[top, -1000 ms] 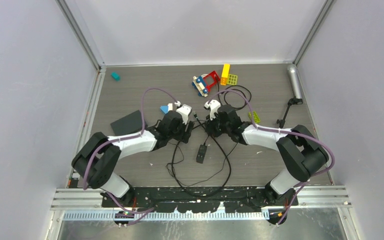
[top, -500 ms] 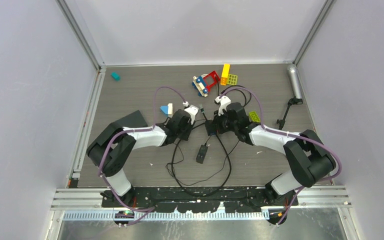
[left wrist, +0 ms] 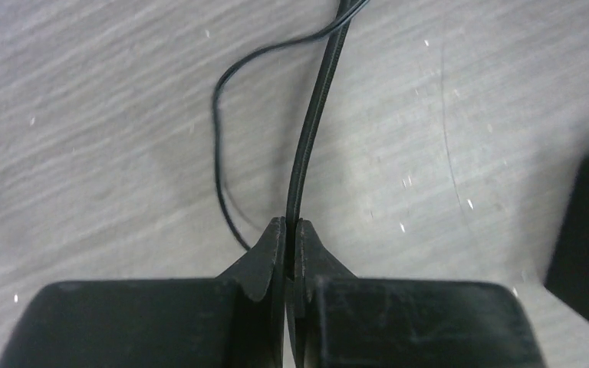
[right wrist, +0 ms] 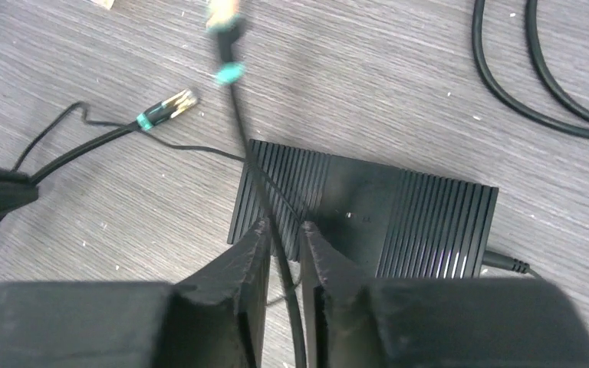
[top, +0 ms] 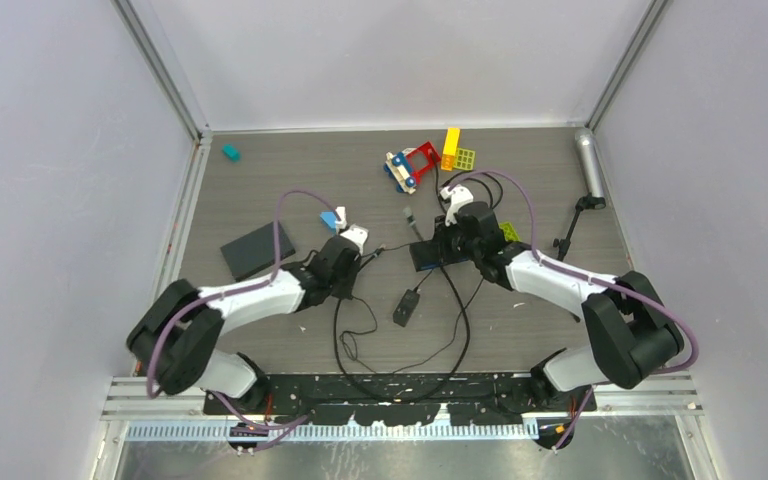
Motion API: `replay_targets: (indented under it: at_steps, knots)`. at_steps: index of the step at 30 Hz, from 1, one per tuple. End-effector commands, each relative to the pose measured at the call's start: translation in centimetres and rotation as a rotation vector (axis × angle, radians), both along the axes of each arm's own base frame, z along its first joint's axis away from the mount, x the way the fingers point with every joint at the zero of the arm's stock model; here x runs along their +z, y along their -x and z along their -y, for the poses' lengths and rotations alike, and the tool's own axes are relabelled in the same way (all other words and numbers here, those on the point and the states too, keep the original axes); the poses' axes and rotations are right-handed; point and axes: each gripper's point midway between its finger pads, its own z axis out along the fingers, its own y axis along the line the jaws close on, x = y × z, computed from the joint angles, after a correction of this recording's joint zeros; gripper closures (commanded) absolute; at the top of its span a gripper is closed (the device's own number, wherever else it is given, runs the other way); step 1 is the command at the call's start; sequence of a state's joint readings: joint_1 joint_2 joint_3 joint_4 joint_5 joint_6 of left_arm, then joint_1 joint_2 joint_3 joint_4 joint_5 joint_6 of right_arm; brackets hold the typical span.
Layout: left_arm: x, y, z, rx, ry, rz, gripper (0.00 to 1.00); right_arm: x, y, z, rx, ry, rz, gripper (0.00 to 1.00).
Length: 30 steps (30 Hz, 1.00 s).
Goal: Insert the plug into the switch port
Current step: Pick up the connector from the center of the board.
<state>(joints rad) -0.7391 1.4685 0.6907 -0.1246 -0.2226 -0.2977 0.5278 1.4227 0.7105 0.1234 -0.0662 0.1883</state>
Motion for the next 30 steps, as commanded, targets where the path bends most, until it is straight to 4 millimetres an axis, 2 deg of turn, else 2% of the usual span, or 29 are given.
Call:
replay_targets:
  at_steps: [1, 3, 5, 10, 12, 15, 17, 19, 21, 23, 25, 28, 30]
  knots:
    - [2.4, 2.9, 0.1, -0.034, 0.110, -0.034, 1.00, 3.5, -1.2, -0.4, -0.028, -0.047, 0.039, 0.59]
    - [3.4, 4.1, 0.3, -0.076, 0.148, -0.054, 1.00, 4.7, -0.9, -1.1, -0.008, -0.092, 0.034, 0.45]
    - [4.5, 5.2, 0.5, -0.102, 0.173, -0.064, 1.00, 6.2, -0.5, -2.0, 0.022, -0.145, 0.032, 0.41]
    - [5.9, 7.2, 2.0, -0.148, 0.272, -0.099, 1.00, 10.5, 0.5, -3.7, 0.017, -0.345, 0.011, 0.41]
    - [6.2, 7.6, 1.9, -0.135, 0.280, -0.108, 1.00, 11.6, 1.6, -4.8, 0.049, -0.433, -0.038, 0.42]
    - [6.8, 7.3, 1.0, -0.068, 0.292, -0.064, 1.00, 12.1, 3.7, -6.8, 0.097, -0.569, -0.145, 0.47]
    - [7.5, 7.0, 0.6, -0.031, 0.320, -0.023, 1.00, 11.8, 5.1, -8.0, 0.127, -0.613, -0.192, 0.58]
    - [8.2, 6.8, 0.2, 0.008, 0.349, 0.005, 1.00, 11.4, 7.0, -9.6, 0.183, -0.603, -0.196, 0.61]
    - [8.9, 6.6, 0.0, 0.043, 0.371, 0.023, 1.00, 10.2, 9.7, -11.8, 0.266, -0.532, -0.191, 0.62]
    - [9.5, 6.6, -0.2, 0.066, 0.388, 0.031, 1.00, 8.3, 11.1, -12.9, 0.301, -0.450, -0.182, 0.72]
    - [9.8, 6.5, -0.4, 0.087, 0.386, 0.031, 1.00, 6.5, 11.6, -13.6, 0.312, -0.390, -0.169, 0.80]
    - [10.5, 6.5, -1.1, 0.125, 0.374, 0.038, 1.00, 3.9, 11.2, -14.0, 0.298, -0.330, -0.145, 0.83]
    - [11.1, 6.4, -1.8, 0.157, 0.372, 0.055, 1.00, 2.0, 10.2, -13.7, 0.257, -0.273, -0.140, 0.84]
